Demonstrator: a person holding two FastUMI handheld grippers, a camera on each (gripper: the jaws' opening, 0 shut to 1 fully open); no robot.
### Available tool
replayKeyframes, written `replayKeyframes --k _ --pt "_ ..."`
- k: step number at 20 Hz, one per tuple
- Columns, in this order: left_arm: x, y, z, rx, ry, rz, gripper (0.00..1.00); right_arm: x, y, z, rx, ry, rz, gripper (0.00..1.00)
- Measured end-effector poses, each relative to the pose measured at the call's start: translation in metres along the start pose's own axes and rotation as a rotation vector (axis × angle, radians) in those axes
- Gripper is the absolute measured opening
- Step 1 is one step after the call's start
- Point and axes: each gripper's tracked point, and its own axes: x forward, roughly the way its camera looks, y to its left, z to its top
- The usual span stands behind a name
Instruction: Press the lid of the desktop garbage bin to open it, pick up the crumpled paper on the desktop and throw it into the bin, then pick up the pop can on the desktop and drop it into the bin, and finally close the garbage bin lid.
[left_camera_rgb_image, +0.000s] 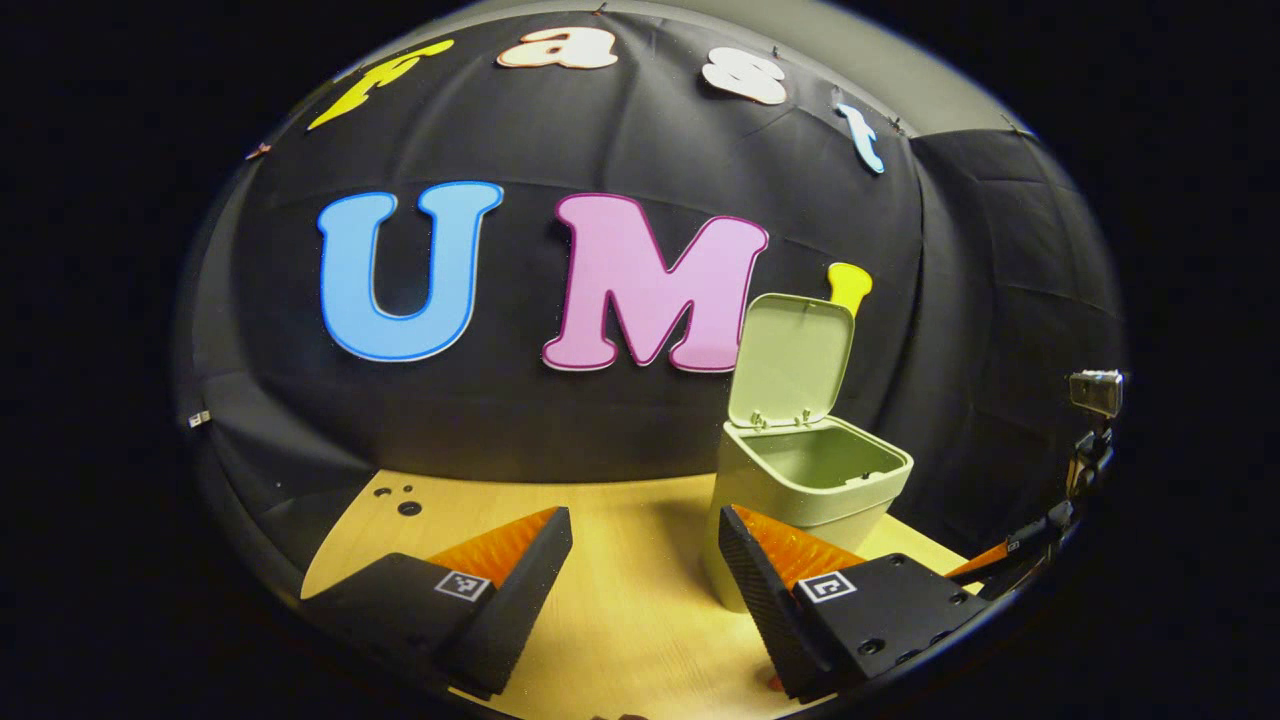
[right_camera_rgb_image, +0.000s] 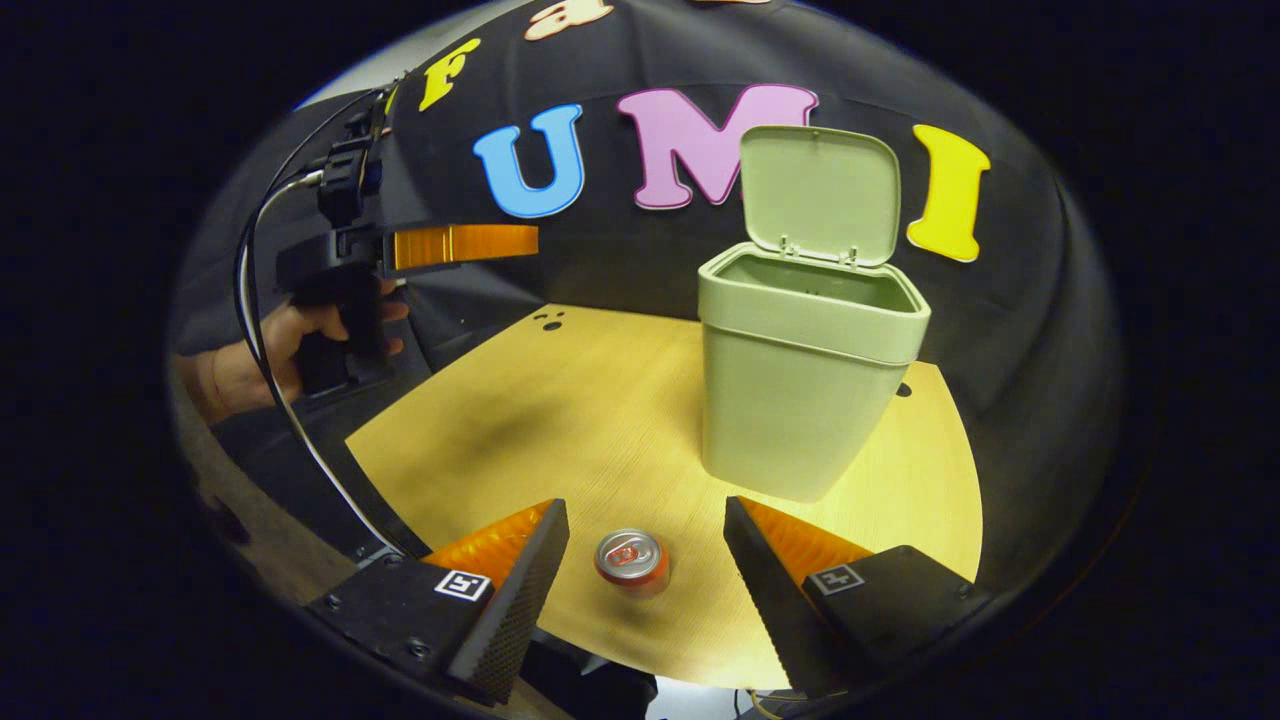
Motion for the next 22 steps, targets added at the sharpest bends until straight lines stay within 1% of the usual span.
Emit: replayKeyframes --k 4,6,9,11,14,22 --pt "-0.024 0.021 -0.016 -0.022 0.024 0.052 0.95 0.018 0.01 -0.023 -0.043 0.057 0.037 0.99" --pt "-0.033 0.031 -0.025 -0.02 0.041 0.08 0.95 0.029 0.013 -0.038 -0.046 0.095 0.056 0.99" --pt "-0.047 0.042 -0.034 -0.032 0.057 0.109 0.96 0.041 0.011 -0.058 -0.063 0.15 0.061 0.99" --pt "-0.054 0.047 -0.038 -0.046 0.065 0.124 0.96 0.051 0.015 -0.067 -0.052 0.173 0.08 0.99" --pt "-0.061 0.055 -0.04 -0.05 0.07 0.148 0.95 0.059 0.013 -0.077 -0.064 0.2 0.075 0.99" --pt "-0.063 0.064 -0.046 -0.044 0.085 0.175 0.96 0.083 0.01 -0.108 -0.093 0.285 0.073 0.99"
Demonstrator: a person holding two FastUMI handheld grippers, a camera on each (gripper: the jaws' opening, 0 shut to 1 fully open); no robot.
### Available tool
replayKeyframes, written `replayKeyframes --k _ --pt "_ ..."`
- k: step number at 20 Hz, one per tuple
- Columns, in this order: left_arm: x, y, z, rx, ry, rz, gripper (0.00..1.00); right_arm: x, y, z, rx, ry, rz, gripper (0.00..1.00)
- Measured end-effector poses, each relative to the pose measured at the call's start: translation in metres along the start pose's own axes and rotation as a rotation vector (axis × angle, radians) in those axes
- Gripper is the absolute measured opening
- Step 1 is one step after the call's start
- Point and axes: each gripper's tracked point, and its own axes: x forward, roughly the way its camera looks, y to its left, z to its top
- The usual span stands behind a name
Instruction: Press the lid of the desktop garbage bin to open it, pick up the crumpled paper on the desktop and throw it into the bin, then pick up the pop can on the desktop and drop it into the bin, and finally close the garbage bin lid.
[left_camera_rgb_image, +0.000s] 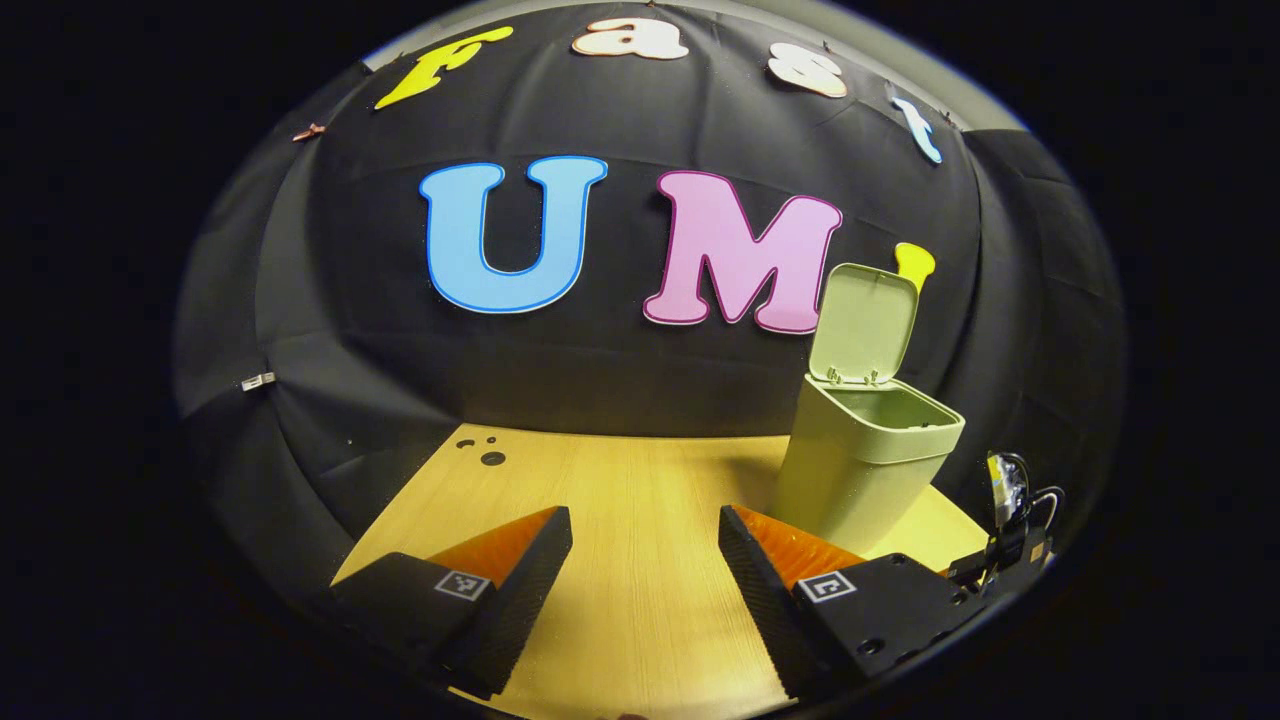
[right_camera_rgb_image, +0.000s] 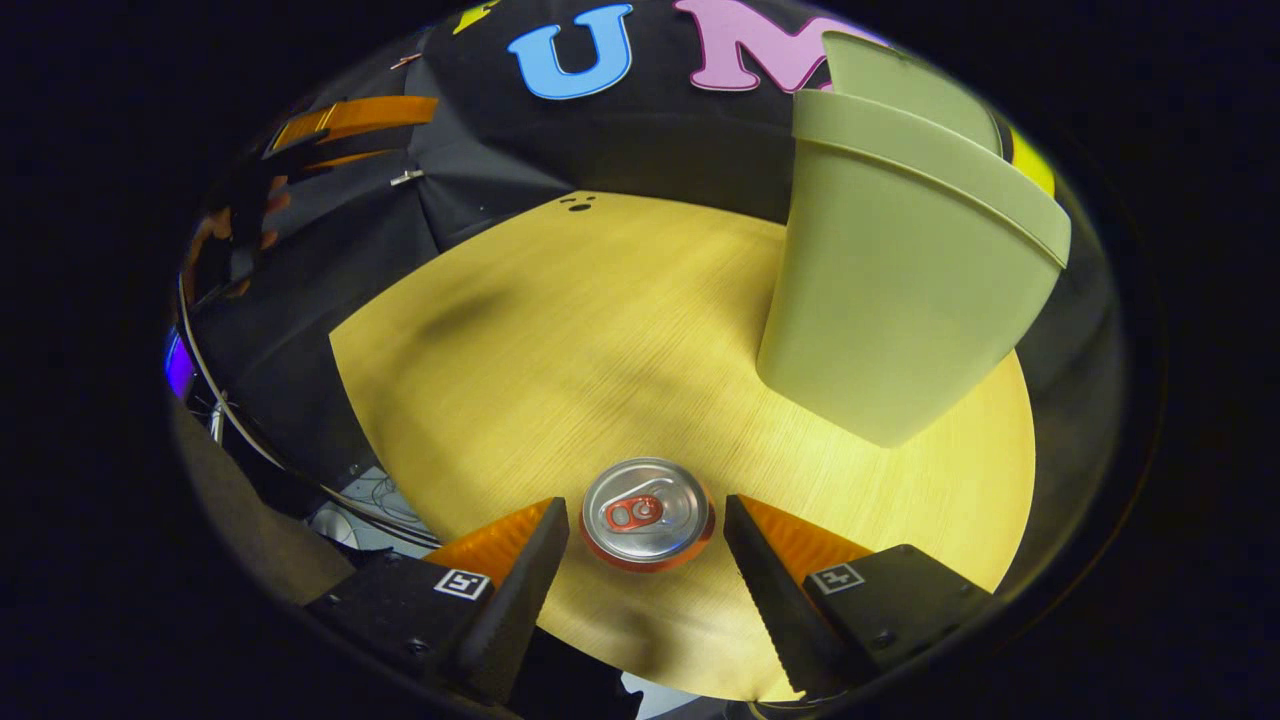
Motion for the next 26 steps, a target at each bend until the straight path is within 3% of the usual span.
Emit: replayKeyframes --k 3,4,5,11,15,16,17,26 --pt "0.002 0.002 -0.003 -0.006 0.01 0.007 0.95 0.01 -0.005 -0.011 -0.032 0.05 -0.013 0.99" --pt "0.002 0.002 -0.003 -0.009 0.012 0.009 0.95 0.01 -0.008 -0.011 -0.037 0.058 -0.02 0.95" --pt "0.003 0.002 -0.002 -0.011 0.01 0.009 0.96 0.012 -0.007 -0.007 -0.028 0.047 -0.016 0.85" --pt "0.006 -0.005 -0.004 0.005 0.015 -0.001 0.96 -0.012 -0.013 0.011 0.028 -0.002 -0.018 0.84" --pt "0.01 -0.011 -0.009 -0.001 0.026 -0.01 0.96 -0.042 -0.023 0.056 0.058 -0.093 -0.037 0.83" --pt "0.012 -0.012 -0.009 -0.004 0.028 -0.013 0.96 -0.051 -0.025 0.069 0.06 -0.118 -0.037 0.88" --pt "0.012 -0.014 -0.009 -0.006 0.027 -0.015 0.96 -0.06 -0.026 0.083 0.06 -0.147 -0.039 0.83" --pt "0.015 -0.022 -0.009 -0.001 0.027 -0.023 0.96 -0.138 -0.035 0.214 0.058 -0.411 -0.026 0.83"
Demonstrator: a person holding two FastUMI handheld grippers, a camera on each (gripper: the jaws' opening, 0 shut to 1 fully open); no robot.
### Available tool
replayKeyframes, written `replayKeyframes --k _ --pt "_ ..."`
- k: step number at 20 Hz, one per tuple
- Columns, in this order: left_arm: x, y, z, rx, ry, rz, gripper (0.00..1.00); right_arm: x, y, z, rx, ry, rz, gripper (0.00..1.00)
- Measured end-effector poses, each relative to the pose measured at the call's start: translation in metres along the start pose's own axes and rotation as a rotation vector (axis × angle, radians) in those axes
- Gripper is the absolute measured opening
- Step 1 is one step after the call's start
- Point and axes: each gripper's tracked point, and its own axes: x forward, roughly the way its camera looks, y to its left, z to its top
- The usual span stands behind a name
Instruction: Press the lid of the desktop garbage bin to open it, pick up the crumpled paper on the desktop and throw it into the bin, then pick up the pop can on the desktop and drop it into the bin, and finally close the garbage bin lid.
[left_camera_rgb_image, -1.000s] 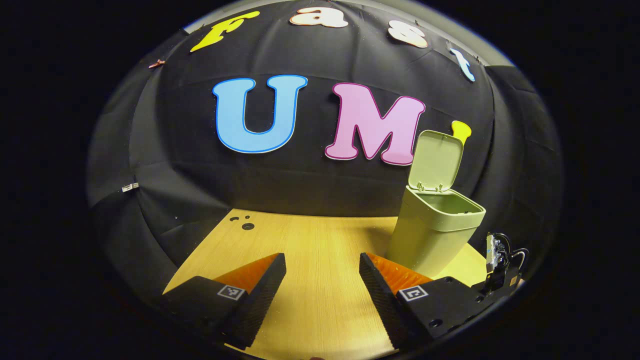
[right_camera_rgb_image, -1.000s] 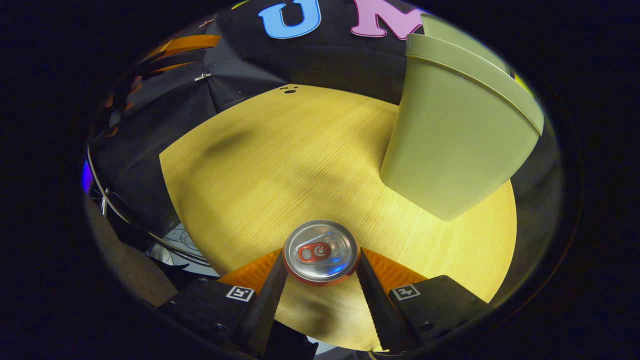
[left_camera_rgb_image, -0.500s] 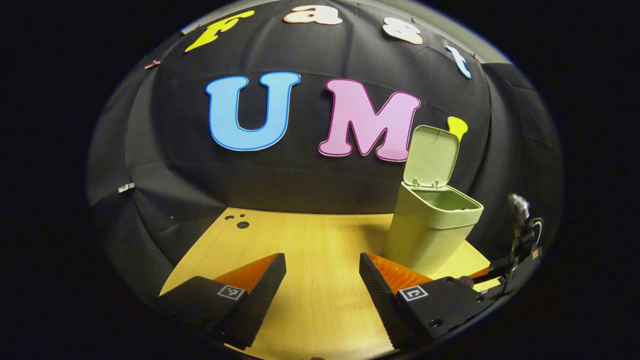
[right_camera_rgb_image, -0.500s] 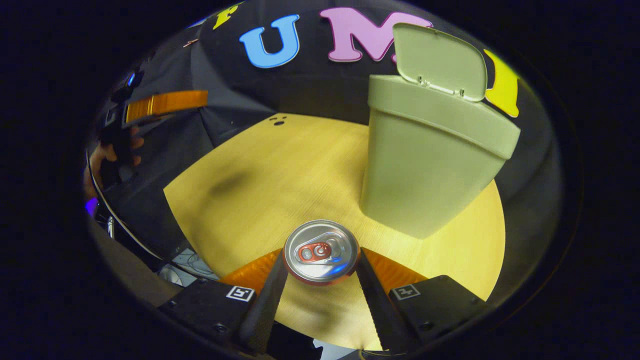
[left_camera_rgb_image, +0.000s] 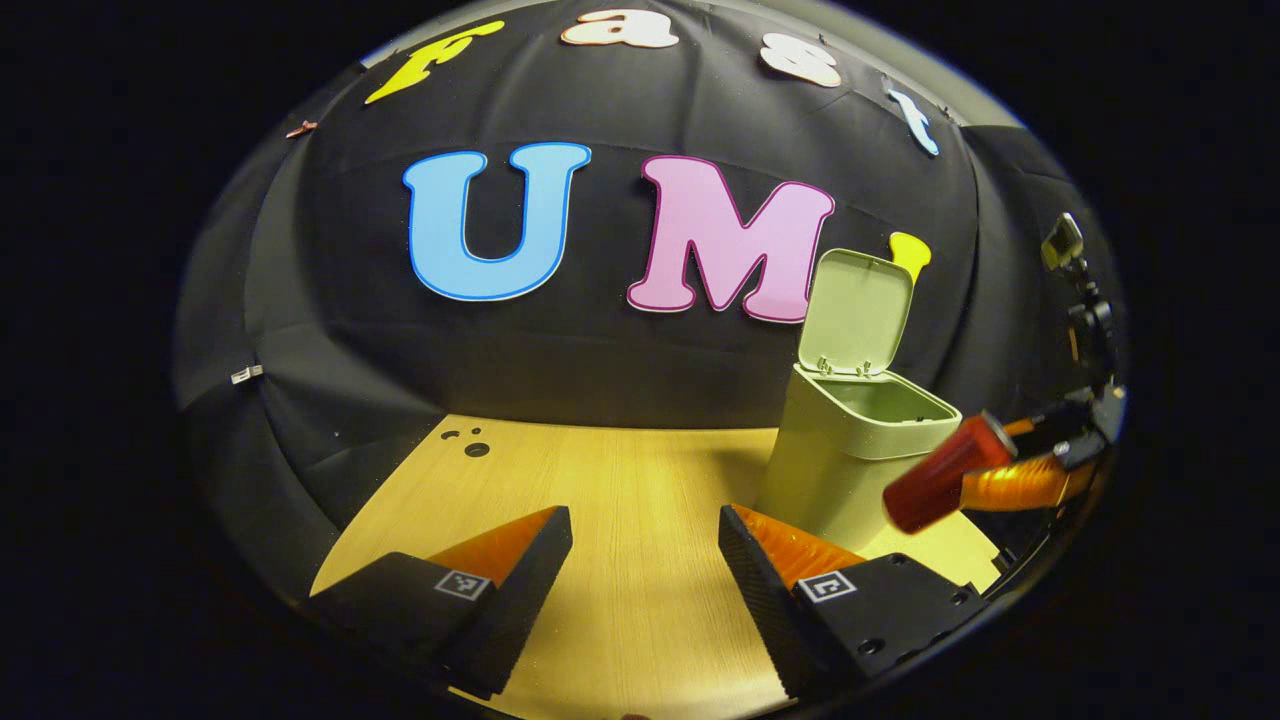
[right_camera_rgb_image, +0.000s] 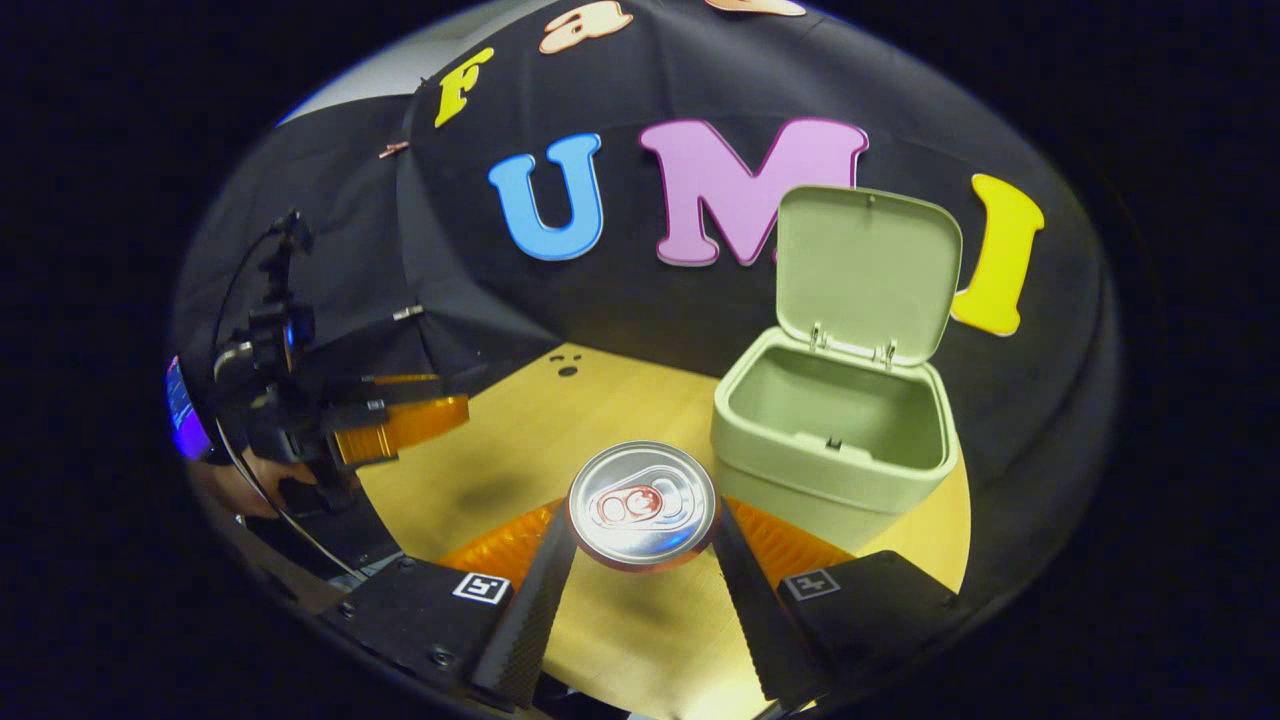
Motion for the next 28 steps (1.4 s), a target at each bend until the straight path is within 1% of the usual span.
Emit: replayKeyframes --k 3,5,8,10,15,20,24,28 --pt "0.0 0.0 0.0 -0.001 0.001 0.001 0.96 -0.002 -0.01 0.049 0.034 -0.104 -0.006 0.83" --pt "0.003 0.0 0.001 -0.004 0.002 0.001 0.96 -0.001 -0.029 0.07 0.043 -0.144 -0.036 0.83" --pt "0.005 0.0 0.001 0.0 0.002 0.002 0.96 0.002 -0.05 0.091 0.091 -0.19 -0.076 0.83" --pt "0.006 0.0 0.002 0.002 -0.002 0.003 0.96 0.006 -0.07 0.094 0.109 -0.198 -0.12 0.83" --pt "0.014 0.005 0.004 0.001 0.0 0.012 0.96 0.022 -0.125 0.083 0.106 -0.157 -0.241 0.83" --pt "0.023 0.008 0.003 -0.007 0.006 0.015 0.96 0.041 -0.163 0.061 0.1 -0.077 -0.319 0.83" --pt "0.03 0.009 0.003 0.0 0.013 0.014 0.96 0.06 -0.18 0.039 0.132 -0.006 -0.346 0.83" --pt "0.034 0.01 0.003 0.014 0.02 0.014 0.96 0.073 -0.187 0.017 0.179 0.051 -0.346 0.84"
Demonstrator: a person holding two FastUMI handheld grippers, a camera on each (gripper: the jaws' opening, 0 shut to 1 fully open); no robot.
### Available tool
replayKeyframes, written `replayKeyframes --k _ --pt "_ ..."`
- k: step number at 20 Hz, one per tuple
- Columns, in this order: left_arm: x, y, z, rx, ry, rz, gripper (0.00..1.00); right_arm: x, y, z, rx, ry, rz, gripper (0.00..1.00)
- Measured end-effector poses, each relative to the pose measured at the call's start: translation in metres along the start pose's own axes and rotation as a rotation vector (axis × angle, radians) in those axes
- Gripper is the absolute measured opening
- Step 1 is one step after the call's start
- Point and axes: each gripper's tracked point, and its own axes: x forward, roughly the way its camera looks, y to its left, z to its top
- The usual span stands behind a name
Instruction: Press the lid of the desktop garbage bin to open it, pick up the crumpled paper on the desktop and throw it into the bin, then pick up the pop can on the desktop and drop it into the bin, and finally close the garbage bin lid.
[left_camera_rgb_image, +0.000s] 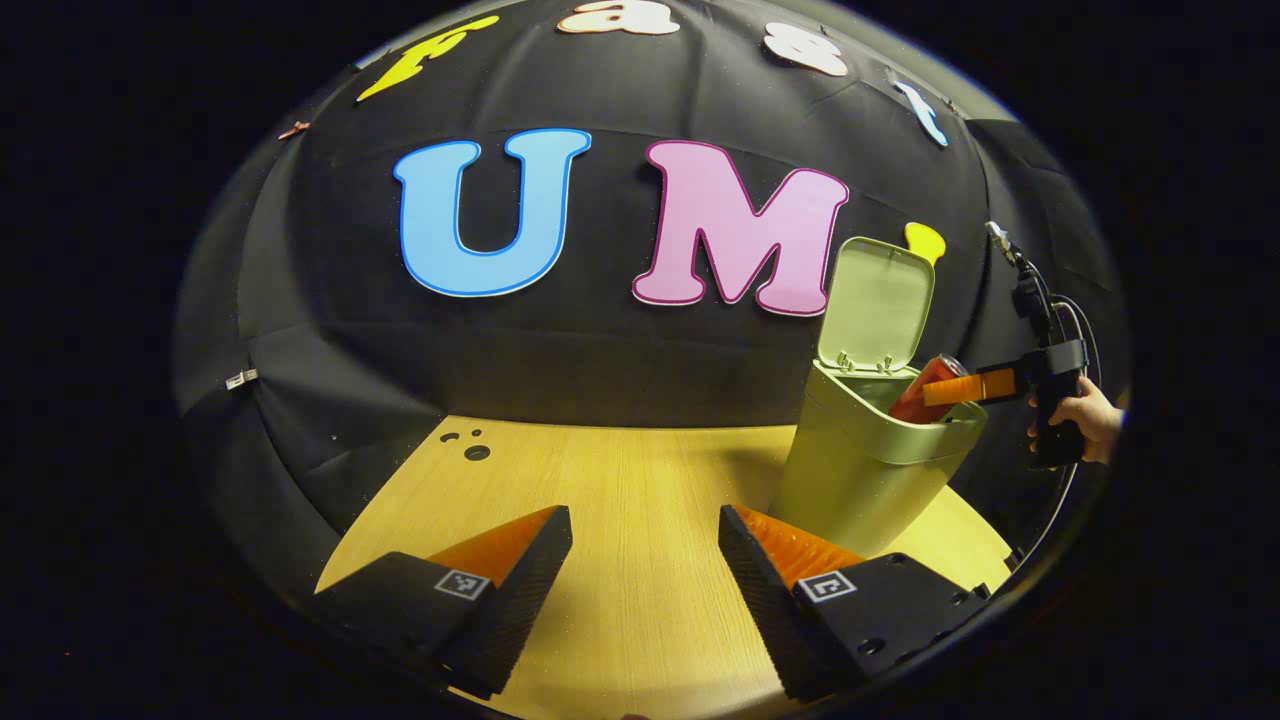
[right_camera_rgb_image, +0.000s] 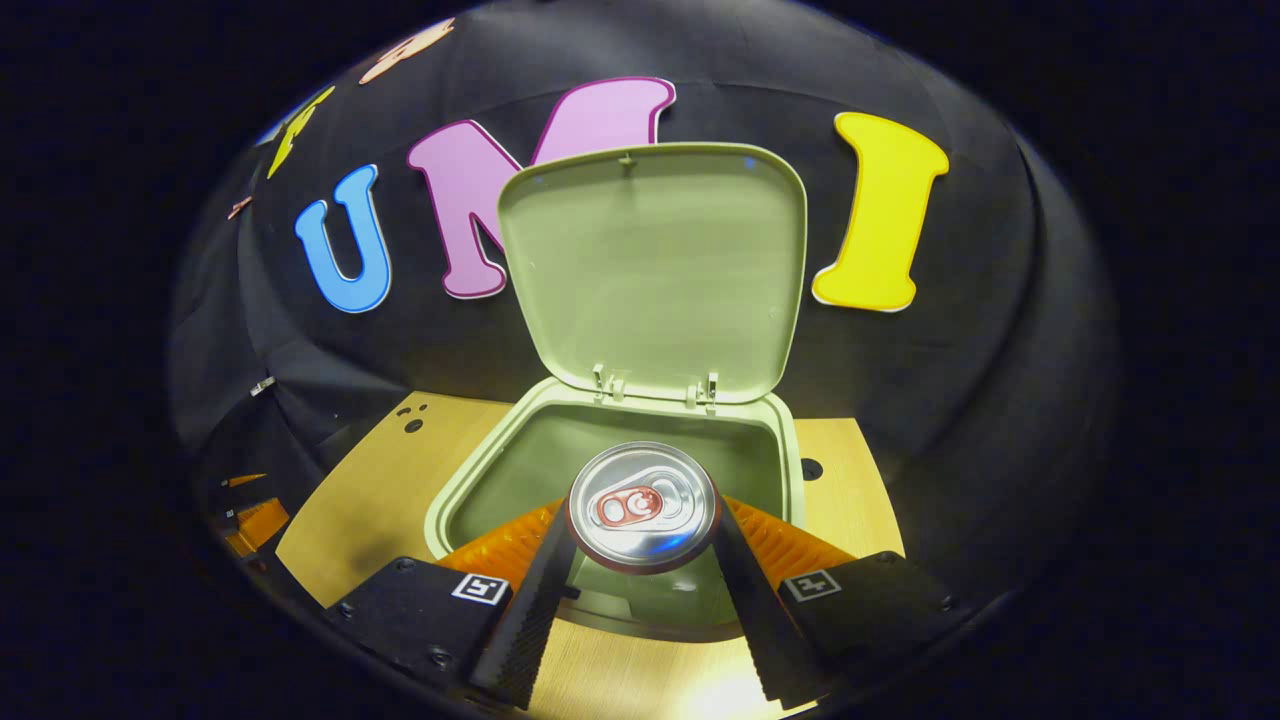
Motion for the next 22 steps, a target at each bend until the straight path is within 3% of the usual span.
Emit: replayKeyframes --k 12,13,14,22 --pt "-0.013 0.0 -0.003 -0.002 0.006 0.008 0.96 -0.001 0.001 -0.009 0.022 0.029 0.016 0.85" --pt "-0.016 -0.001 -0.004 -0.004 0.007 0.008 0.96 -0.005 0.003 -0.008 0.026 0.026 0.019 0.8" --pt "-0.019 -0.002 -0.005 -0.005 0.007 0.008 0.96 -0.01 0.005 -0.005 0.03 0.014 0.024 0.87" --pt "-0.042 -0.006 -0.013 -0.014 0.007 0.001 0.96 -0.055 0.027 0.075 -0.053 -0.227 0.053 0.97"
